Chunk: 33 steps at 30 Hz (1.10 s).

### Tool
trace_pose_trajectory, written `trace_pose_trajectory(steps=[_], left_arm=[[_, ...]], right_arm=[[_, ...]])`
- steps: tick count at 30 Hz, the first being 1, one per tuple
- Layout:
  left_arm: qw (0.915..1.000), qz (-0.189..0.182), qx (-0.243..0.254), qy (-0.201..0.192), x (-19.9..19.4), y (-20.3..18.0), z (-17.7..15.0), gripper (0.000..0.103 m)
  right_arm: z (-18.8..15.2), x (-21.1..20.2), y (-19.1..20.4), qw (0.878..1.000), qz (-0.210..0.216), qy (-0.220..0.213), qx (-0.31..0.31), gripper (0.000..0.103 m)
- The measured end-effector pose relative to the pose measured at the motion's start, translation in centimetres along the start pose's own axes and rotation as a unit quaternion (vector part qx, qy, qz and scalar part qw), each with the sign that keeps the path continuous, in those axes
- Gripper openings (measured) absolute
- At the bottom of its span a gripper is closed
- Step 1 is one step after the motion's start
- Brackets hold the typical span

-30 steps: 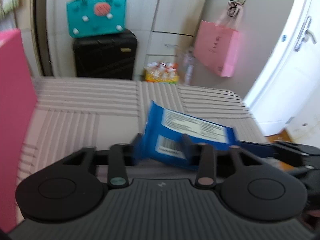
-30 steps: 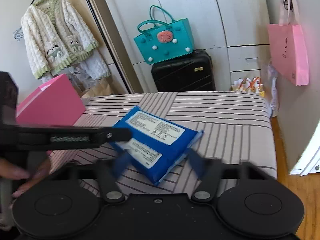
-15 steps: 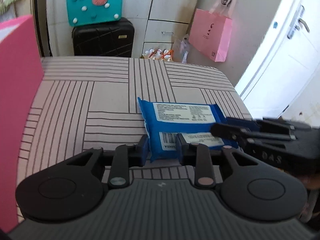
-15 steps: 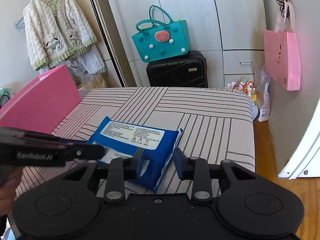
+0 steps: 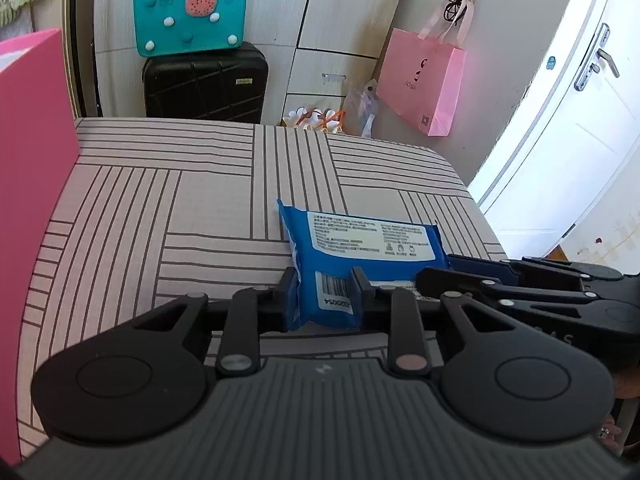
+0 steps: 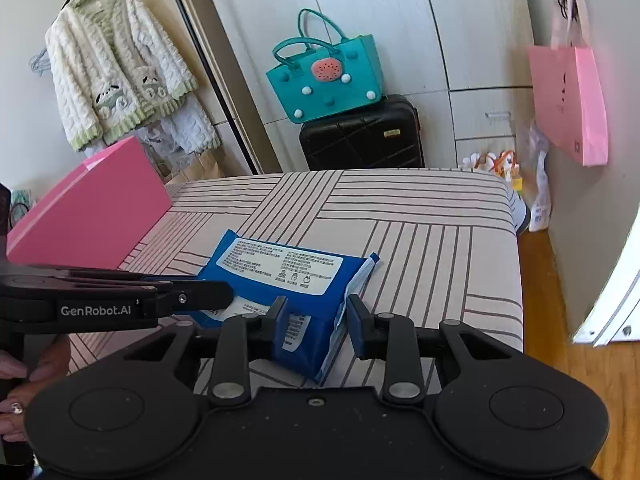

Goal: Organize soft objects
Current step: 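Lift the blue wet-wipe pack off the table with both grippers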

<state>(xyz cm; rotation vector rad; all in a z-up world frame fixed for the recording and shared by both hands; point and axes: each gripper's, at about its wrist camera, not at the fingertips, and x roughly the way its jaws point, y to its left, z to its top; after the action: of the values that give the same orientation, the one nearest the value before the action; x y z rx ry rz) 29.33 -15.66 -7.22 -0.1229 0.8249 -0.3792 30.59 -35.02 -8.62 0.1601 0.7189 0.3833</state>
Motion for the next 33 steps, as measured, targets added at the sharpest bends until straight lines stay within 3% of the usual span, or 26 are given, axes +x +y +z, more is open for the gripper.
trace_pose_trajectory(steps=[6,20,33], left_arm=[[0.9997,0.006,0.025,-0.006,-0.6,-1.3,-0.8,0.023],[0.9993,-0.031,0.017,0.014,-4.7,-1.0,-2.3,0.024],[0.9971,-0.064,0.032,0.028,-9.7,-0.5,-4.3,0.024]], right_arm=[[0.2,-0.2,0.5,1.000,-0.005,0.002,-0.007,0.036],[-0.5,-3.4,3.8,0.999,-0.011,0.022,-0.028,0.041],[-1.9,-7.0,8.1,0.997,-0.005,0.046,-0.060,0.057]])
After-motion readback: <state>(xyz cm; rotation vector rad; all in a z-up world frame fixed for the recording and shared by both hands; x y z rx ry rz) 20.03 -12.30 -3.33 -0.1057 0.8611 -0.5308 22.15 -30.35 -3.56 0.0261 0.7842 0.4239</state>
